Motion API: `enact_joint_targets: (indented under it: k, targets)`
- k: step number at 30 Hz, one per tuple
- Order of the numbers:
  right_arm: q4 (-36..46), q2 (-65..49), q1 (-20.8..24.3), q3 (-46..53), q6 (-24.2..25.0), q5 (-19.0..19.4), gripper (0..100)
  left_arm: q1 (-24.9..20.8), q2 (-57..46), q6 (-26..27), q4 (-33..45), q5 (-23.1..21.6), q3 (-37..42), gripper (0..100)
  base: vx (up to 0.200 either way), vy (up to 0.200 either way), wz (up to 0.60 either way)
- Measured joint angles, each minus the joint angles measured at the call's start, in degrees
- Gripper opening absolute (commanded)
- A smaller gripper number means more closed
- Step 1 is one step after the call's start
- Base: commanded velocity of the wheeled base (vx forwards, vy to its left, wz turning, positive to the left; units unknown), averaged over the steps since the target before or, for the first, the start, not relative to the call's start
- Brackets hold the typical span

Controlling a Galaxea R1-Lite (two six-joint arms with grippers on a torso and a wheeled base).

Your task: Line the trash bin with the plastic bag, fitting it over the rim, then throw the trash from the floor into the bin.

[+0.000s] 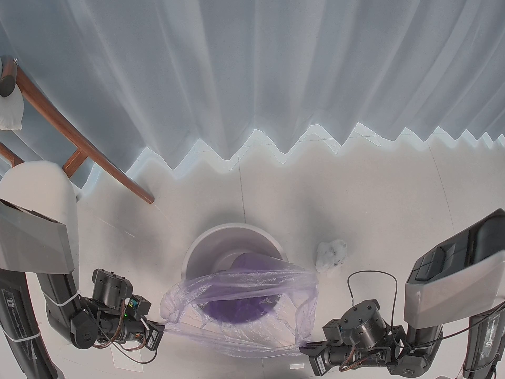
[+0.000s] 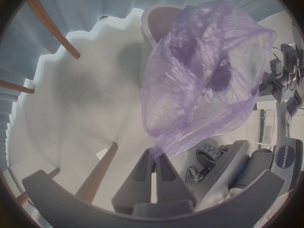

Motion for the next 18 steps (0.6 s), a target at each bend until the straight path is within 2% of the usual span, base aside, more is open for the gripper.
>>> enact_joint_targets:
  k: [7,18]
  targets:
    - [0.7,1.9,-1.0,-0.3,0.7,-0.9,0,0.4,2.5,0.0,0.1,0.6,-2.8,0,0.0,0.0,0.0]
    - [0.5,4.7,-5.3,-4.4,2.0,-5.4,0,0.9,4.2,-0.5,-1.4,0.6,-8.4,0,0.0,0.0,0.0]
